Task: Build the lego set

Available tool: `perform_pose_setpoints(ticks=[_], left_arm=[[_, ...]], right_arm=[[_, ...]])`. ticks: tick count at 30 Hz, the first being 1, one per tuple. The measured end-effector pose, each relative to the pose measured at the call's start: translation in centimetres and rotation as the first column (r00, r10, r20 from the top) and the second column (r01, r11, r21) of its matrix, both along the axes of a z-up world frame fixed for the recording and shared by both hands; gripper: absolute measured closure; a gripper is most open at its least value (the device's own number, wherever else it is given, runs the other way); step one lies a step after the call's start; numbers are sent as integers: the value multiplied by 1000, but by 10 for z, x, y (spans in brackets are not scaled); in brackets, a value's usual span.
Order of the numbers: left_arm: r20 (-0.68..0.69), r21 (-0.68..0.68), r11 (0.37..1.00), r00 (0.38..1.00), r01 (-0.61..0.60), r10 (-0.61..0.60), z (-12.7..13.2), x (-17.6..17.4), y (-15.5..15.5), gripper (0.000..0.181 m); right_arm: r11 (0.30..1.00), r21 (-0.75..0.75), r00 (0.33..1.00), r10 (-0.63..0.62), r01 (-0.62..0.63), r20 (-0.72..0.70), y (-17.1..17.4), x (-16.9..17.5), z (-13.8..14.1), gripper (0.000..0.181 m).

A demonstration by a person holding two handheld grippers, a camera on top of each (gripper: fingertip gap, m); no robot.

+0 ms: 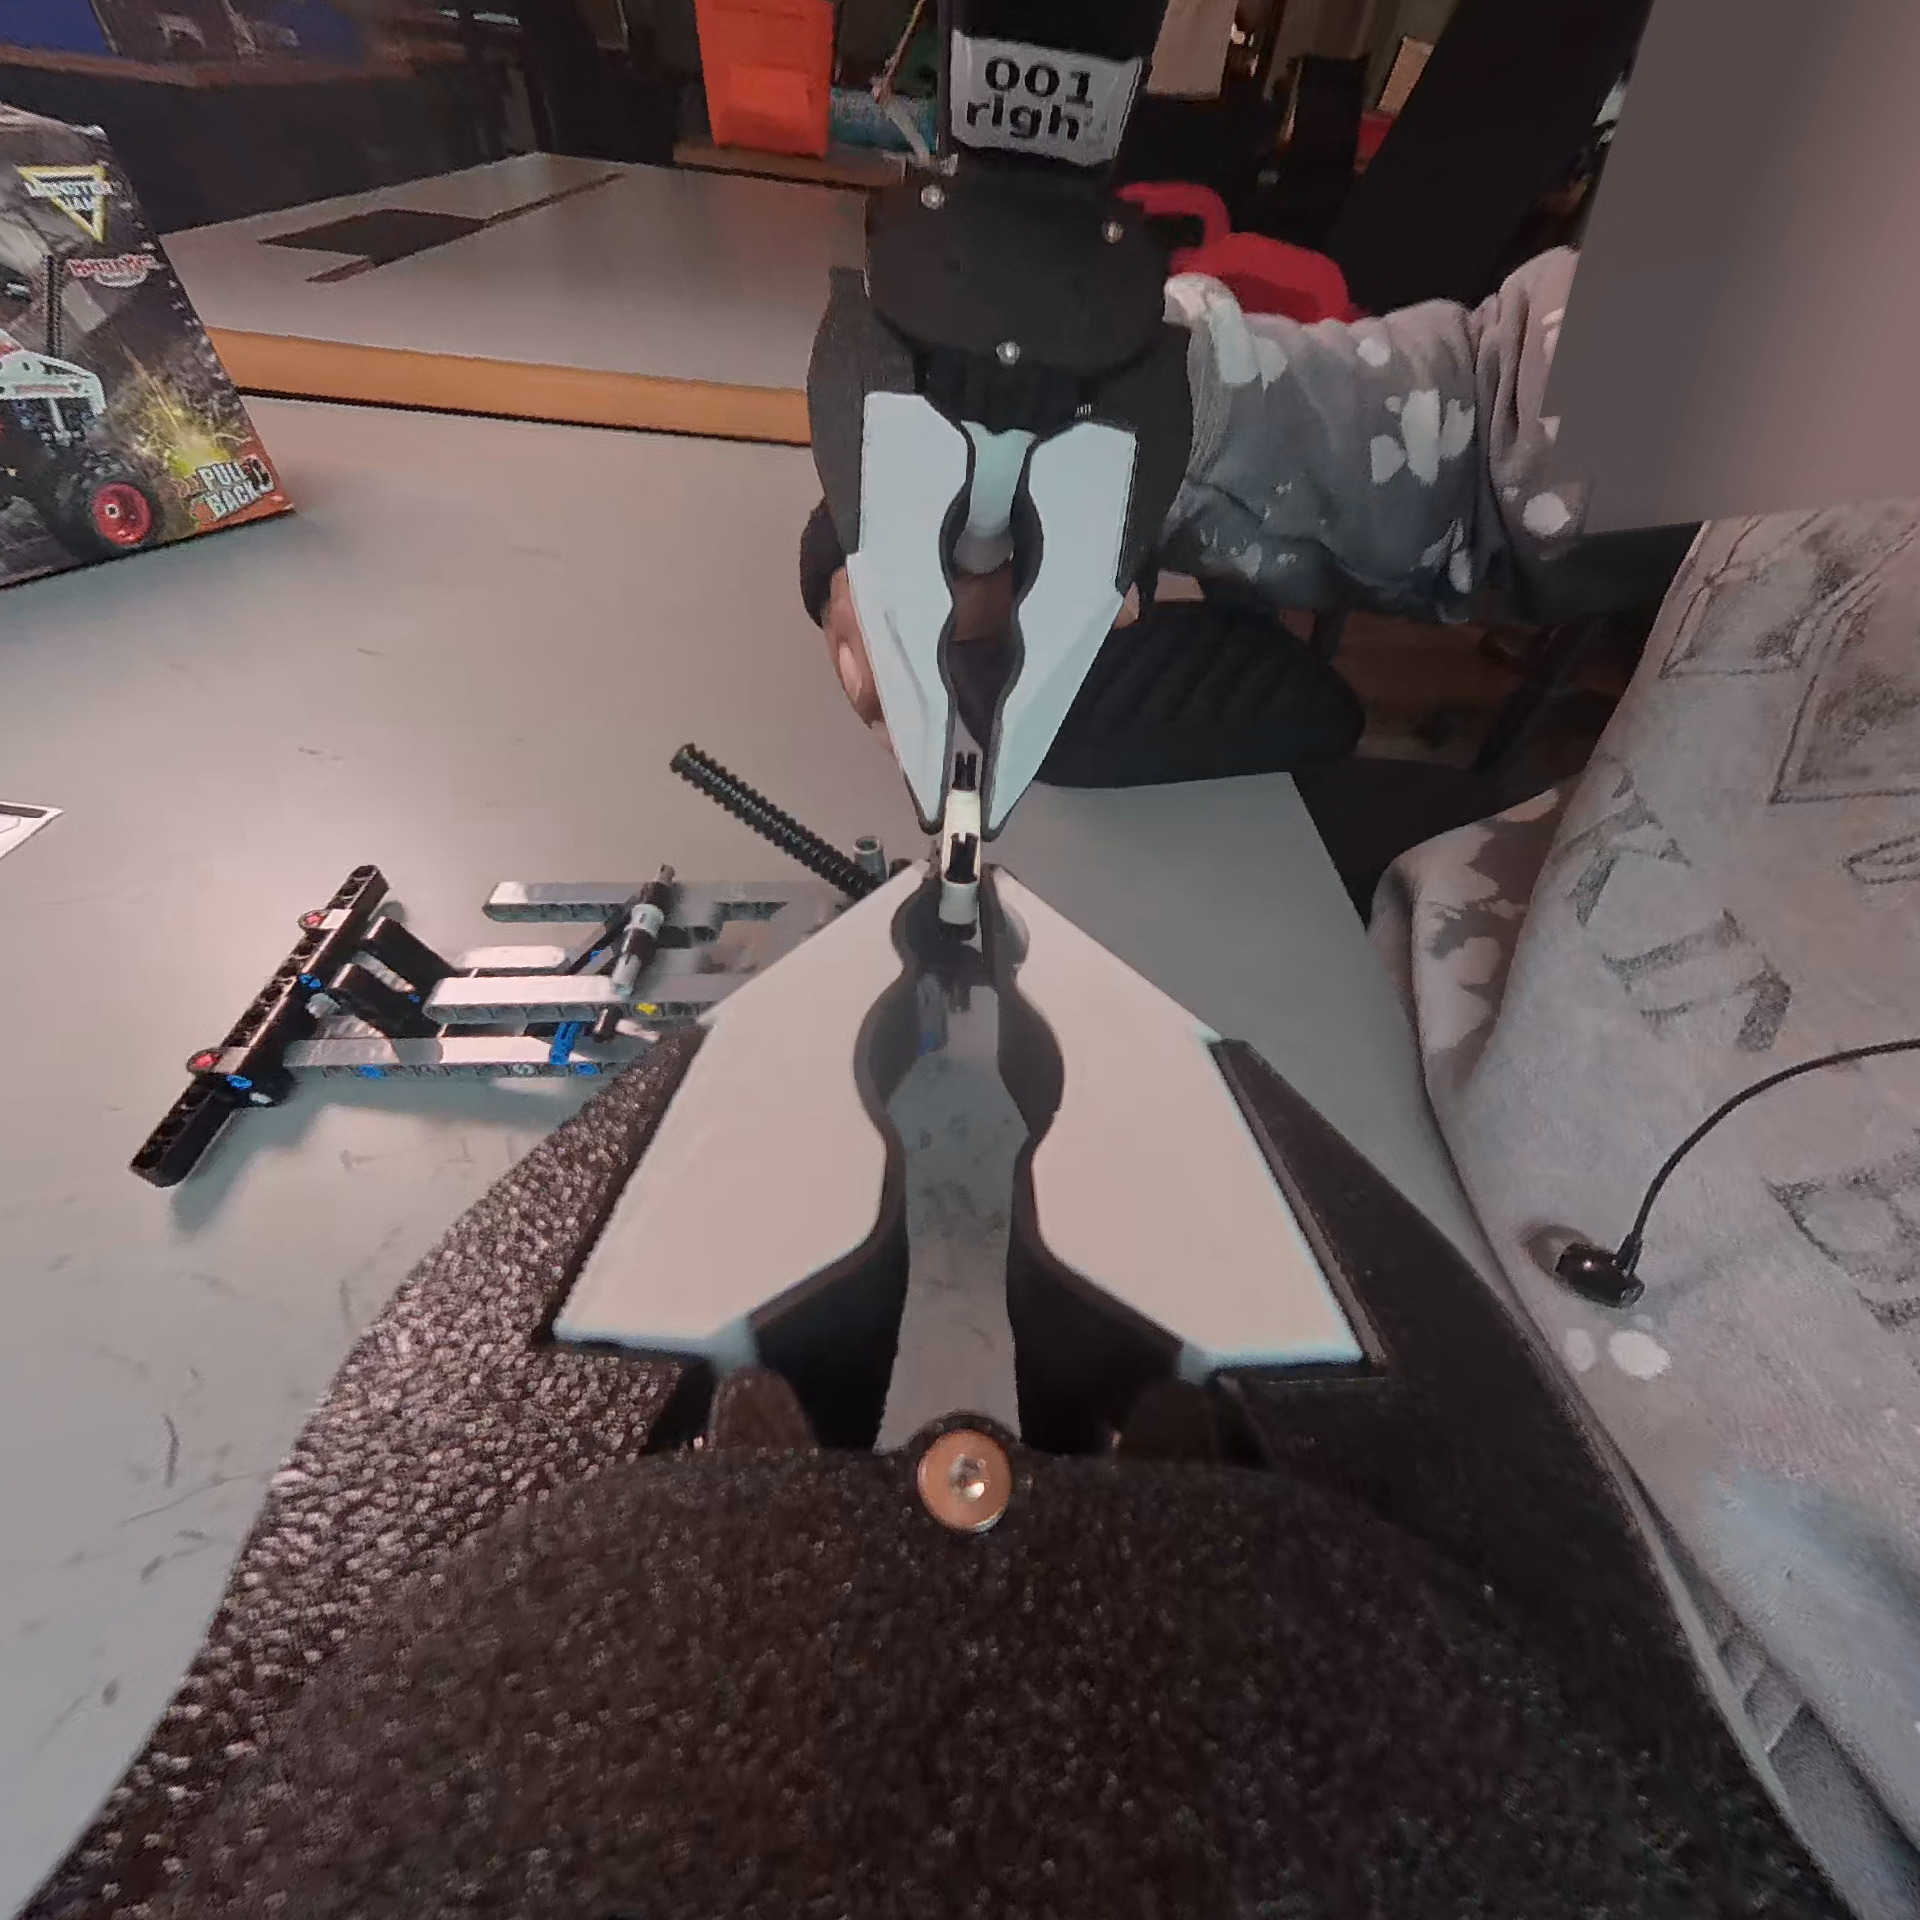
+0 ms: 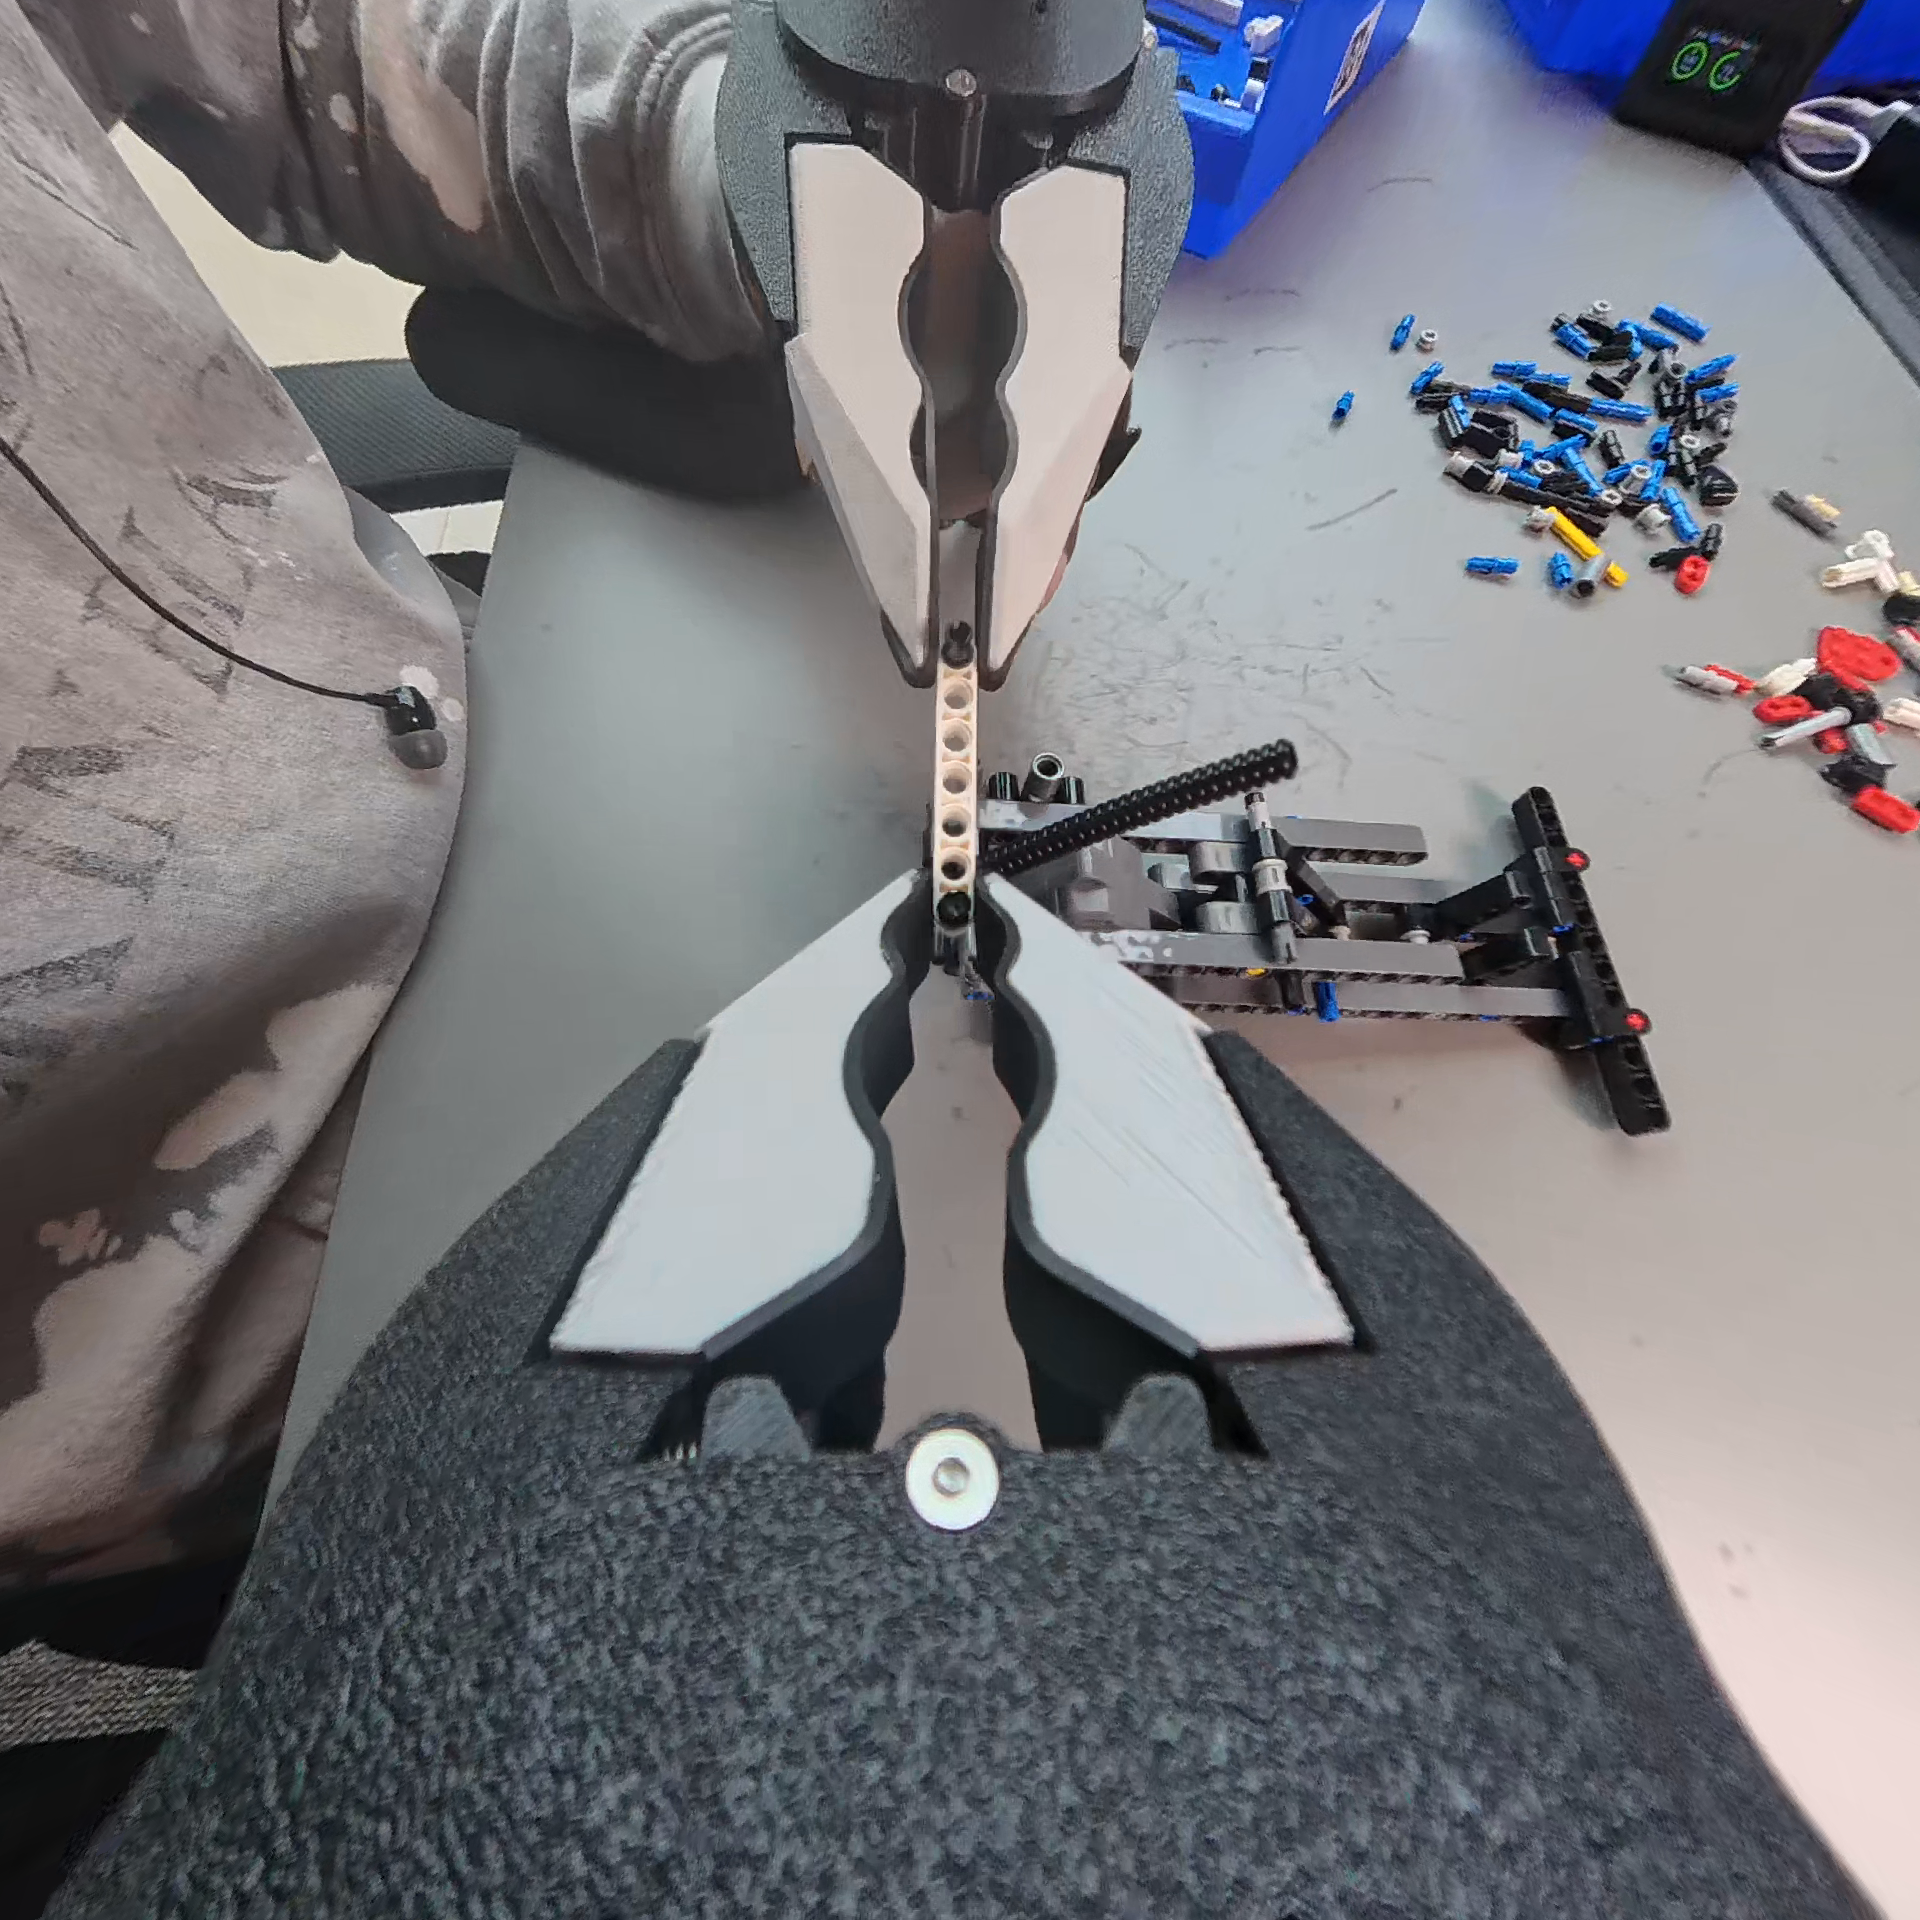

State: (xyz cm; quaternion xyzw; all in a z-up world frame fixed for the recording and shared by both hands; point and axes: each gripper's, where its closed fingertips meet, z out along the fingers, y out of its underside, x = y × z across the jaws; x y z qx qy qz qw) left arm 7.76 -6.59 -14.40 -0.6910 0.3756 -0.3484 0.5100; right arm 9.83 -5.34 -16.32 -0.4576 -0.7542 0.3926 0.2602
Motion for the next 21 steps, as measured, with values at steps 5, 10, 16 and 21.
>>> perform_pose_setpoints(ticks=[5, 10, 16, 21], left_arm=[[-164, -15, 1000, 986, -9, 6, -25, -2, 0, 173], [-214, -13, 1000, 977, -24, 20, -31, -5, 3, 173], [-227, -15, 999, 973, -28, 24, -34, -9, 1, 173], [-243, -18, 999, 970, -29, 24, -35, -11, 1, 168]], right_arm=[[999, 41, 999, -2, 0, 41, 2, 2, -8, 174], [999, 48, 997, 19, -23, 78, 5, 1, -10, 174], [1000, 23, 997, 14, -16, 73, 3, -2, -12, 174], [1000, 19, 997, 17, -18, 73, 2, -2, -12, 174]])
